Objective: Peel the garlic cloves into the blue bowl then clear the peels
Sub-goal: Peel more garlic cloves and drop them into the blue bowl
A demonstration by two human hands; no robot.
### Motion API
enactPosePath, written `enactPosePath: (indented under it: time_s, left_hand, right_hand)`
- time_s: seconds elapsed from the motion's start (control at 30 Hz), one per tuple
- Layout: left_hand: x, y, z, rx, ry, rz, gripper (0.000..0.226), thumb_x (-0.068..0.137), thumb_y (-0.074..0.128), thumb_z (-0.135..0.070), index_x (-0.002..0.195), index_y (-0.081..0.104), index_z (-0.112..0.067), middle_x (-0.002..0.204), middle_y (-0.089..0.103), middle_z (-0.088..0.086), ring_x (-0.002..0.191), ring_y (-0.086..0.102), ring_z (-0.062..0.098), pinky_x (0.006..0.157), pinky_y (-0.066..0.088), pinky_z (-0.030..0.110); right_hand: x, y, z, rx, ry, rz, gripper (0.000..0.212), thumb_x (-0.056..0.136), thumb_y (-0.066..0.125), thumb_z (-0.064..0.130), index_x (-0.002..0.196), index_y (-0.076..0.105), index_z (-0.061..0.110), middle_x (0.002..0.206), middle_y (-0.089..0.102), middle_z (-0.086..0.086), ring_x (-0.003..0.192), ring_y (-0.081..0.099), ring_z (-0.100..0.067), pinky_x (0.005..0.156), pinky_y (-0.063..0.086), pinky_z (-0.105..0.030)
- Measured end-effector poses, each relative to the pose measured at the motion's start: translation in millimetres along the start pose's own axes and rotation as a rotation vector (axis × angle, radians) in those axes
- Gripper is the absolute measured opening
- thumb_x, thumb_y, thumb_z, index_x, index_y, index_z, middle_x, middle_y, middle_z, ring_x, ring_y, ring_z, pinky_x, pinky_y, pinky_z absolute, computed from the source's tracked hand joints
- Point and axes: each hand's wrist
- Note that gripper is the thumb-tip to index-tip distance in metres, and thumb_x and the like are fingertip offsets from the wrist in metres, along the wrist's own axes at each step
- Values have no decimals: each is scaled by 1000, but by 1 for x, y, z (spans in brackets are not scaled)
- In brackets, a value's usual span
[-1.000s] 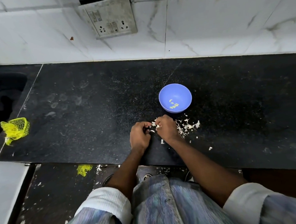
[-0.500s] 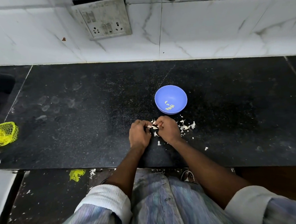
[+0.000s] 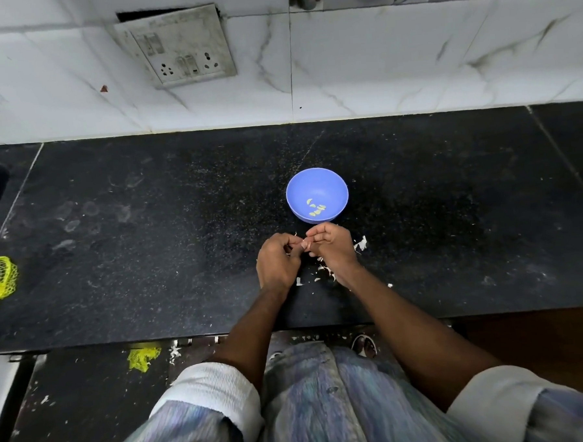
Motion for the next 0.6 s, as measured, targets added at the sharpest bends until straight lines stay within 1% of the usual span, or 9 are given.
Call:
enactPosePath:
  time_s: [0.07,0.13,0.23,0.37,0.43,0.5,0.6]
  left_hand:
    - [-2,6,-7,-41,-15,-14,3,90,80,-28,88,77,-27,88,71,-13,79,65,4,71,53,26]
    - [-2,12,-15,-94,-14,-34,5,89,80,-22,86,77,-27,86,71,-12,77,66,4,70,54,25]
    - [-4,20,-24,-135,4,-56,12,88,78,-15,87,79,-27,87,72,-13,78,67,3,72,54,24]
    - [-8,29,-35,-151,-1,-57,10,89,78,-17,90,80,-27,87,72,-14,78,67,3,71,55,25]
    - [-9,33,-37,-153,0,-61,8,90,78,-18,91,80,-25,88,73,-13,77,67,4,71,54,24]
    - [-9,36,-39,-181,-31,-64,8,91,77,-15,92,80,-23,90,74,-10,78,68,5,73,57,26]
    - [-9,39,-43,-217,-81,-71,11,92,73,-13,93,80,-21,93,76,-7,84,71,7,78,58,30]
  right_hand:
    - [-1,-9,0,18,-6,-11,22,81,76,-11,97,69,2,84,73,-16,72,69,-18,66,60,-27]
    - [-2,-17,2,24,-13,-15,20,83,74,-13,97,69,0,80,73,-14,67,69,-14,64,58,-25]
    - [-3,-28,5,42,12,8,17,85,72,-11,99,70,-1,78,73,-11,62,67,-10,62,54,-23]
    - [-9,-41,11,117,111,63,20,88,71,-7,107,69,0,83,75,-10,65,69,-11,60,49,-21]
    - [-9,-46,14,113,114,68,21,89,69,-9,107,69,1,85,74,-11,66,68,-11,58,48,-21]
    - [-8,-48,16,89,102,67,20,88,68,-9,105,69,1,85,74,-11,65,67,-11,56,47,-20]
    - [-8,-51,20,69,94,81,21,88,68,-10,107,69,-3,83,74,-12,64,66,-12,55,47,-21]
Point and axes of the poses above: each hand's wrist, its own x-axis towards the middle knuckle, its own y-axis out of the palm, z = x × y
